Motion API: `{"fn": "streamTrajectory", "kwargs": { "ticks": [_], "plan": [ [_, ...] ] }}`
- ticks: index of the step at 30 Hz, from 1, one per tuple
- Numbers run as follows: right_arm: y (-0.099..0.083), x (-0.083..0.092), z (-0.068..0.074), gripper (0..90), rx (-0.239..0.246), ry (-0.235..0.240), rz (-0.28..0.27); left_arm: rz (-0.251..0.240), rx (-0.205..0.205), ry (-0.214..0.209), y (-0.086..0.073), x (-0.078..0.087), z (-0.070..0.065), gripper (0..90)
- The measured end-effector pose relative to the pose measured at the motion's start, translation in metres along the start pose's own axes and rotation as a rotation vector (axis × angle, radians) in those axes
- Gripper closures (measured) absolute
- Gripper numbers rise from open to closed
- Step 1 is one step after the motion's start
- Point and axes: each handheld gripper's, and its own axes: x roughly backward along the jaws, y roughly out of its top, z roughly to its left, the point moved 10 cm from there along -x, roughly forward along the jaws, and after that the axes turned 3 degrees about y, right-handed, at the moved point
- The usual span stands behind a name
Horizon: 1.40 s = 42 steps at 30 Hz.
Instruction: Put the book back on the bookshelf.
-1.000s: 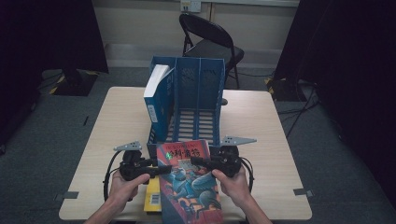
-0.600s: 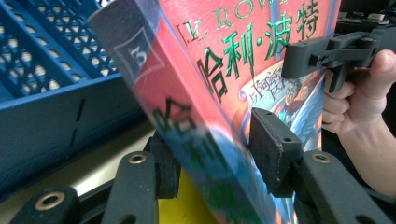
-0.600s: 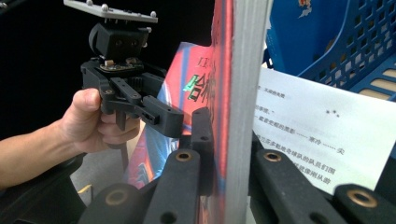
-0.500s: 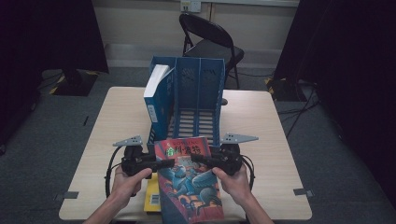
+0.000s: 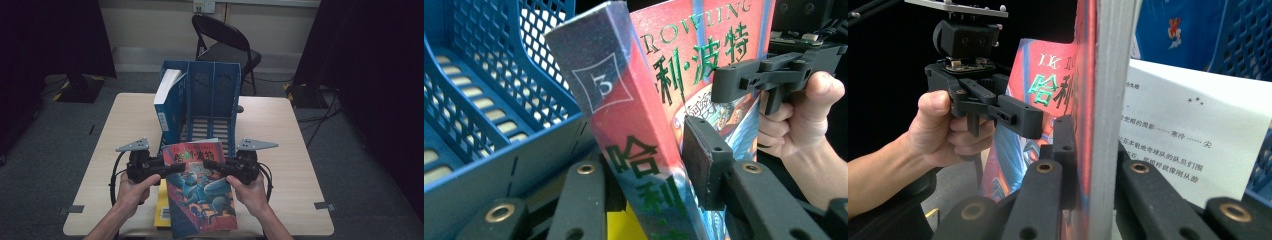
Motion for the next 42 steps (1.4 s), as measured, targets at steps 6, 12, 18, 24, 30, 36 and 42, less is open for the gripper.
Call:
{"fn": "streamTrajectory", "kwargs": {
  "ticks": [6,12,18,24,30,36,42],
  "plan": [
    [0.015,-0.001,0.004,83.6,0.02,-0.007,-0.047,-0.039,-0.02,0.028,0.019,0.004,0.0,66.4],
    [0.029,0.002,0.006,83.6,0.056,-0.016,-0.072,-0.095,-0.051,0.02,0.04,0.009,-0.007,70.6],
    [0.038,0.005,0.011,83.5,0.111,-0.044,-0.115,-0.15,-0.113,0.012,0.051,0.017,-0.019,71.8],
    [0.029,0.005,0.016,83.5,0.129,-0.018,-0.101,-0.14,-0.17,0.027,0.044,0.018,-0.031,69.2],
    [0.029,0.005,0.027,83.4,0.159,-0.021,-0.108,-0.139,-0.176,0.026,0.05,0.009,-0.037,71.9],
    [0.042,0.004,0.02,83.0,0.2,-0.032,-0.143,-0.184,-0.254,0.055,0.061,0.01,-0.036,73.2],
    [0.033,0.003,0.022,73.8,0.19,0.005,-0.149,-0.173,-0.282,0.027,0.05,0.015,-0.042,71.0]
  ]
}}
